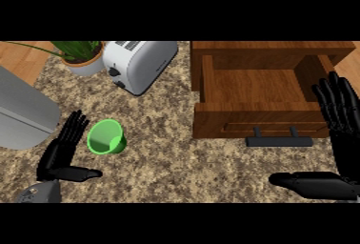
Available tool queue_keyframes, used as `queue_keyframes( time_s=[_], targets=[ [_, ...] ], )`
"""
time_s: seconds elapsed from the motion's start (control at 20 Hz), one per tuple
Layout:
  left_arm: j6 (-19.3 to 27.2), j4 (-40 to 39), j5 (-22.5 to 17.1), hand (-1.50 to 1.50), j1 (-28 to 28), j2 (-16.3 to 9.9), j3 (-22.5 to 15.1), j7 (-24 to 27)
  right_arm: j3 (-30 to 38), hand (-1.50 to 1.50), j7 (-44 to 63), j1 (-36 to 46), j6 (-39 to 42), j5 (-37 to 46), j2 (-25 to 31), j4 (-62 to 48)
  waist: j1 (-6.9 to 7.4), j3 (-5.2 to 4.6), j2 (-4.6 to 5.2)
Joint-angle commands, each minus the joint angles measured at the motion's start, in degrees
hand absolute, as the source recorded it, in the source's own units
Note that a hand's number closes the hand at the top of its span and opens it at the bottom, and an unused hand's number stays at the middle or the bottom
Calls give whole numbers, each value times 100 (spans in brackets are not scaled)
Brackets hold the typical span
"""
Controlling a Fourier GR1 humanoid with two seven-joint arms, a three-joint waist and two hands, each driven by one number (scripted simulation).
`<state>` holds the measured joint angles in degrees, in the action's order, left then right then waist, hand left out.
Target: Pick up the cup, place it into the drawer and close the drawer
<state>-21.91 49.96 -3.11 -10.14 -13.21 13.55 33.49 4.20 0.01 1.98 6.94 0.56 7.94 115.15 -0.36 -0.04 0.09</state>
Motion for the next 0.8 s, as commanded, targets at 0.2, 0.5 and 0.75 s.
queue_keyframes(
  time_s=[0.2,0.5,0.75],
  targets=[
    [-91,-2583,378,-150,-1052,-323,214,1691,14,-150,-275,139,93,37,-69,-422,-21,-3,11],
    [-10,-3558,526,-150,-1556,-476,279,2250,-41,-150,-403,236,20,203,-129,-571,-72,-11,37],
    [224,-3603,681,-150,-1439,-221,135,2703,-27,-150,-273,6,182,66,-62,-260,-96,-14,40]
  ],
)
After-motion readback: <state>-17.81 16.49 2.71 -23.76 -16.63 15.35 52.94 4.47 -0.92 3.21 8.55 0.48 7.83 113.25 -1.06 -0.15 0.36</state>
